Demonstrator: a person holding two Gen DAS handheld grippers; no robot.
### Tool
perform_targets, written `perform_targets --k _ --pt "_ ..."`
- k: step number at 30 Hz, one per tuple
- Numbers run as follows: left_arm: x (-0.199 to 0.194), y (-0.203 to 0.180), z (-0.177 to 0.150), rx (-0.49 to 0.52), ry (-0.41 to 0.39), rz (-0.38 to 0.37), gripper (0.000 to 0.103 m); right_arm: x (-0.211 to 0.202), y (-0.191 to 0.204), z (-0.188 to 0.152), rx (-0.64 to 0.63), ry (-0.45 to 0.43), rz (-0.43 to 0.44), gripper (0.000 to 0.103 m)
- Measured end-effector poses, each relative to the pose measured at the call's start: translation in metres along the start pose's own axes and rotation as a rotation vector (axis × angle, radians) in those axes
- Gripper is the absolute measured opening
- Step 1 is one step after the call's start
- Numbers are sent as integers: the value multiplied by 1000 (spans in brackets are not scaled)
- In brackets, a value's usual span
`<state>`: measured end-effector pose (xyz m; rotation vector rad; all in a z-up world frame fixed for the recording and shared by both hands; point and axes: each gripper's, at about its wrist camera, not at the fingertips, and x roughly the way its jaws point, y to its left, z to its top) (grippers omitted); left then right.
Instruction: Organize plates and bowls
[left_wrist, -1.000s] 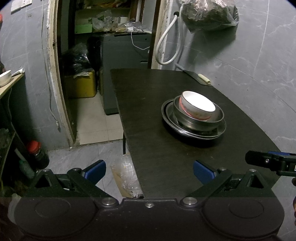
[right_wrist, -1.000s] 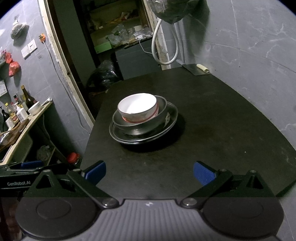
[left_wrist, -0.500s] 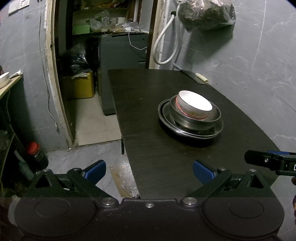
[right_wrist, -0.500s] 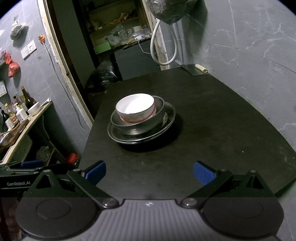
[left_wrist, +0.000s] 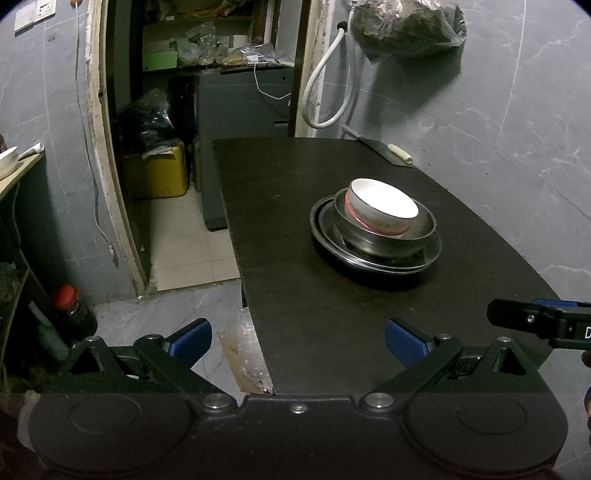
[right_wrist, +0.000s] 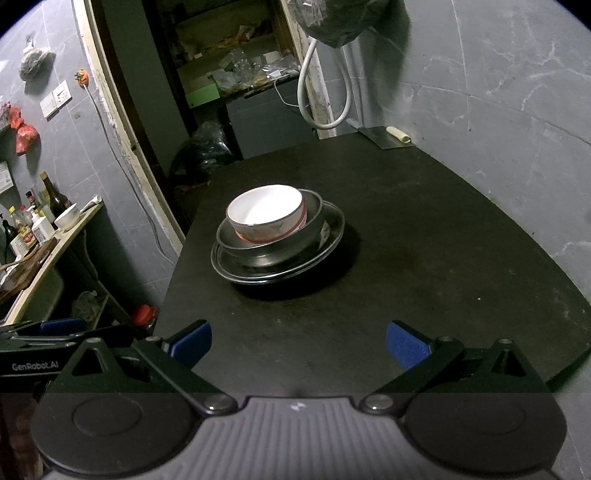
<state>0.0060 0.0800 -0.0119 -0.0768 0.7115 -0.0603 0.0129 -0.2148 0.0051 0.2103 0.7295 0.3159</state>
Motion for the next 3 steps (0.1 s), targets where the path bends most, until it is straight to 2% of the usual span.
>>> perform_targets --k 3 --pt "-1 -2 -1 3 1 0 100 -1 -4 -2 4 0 -1 103"
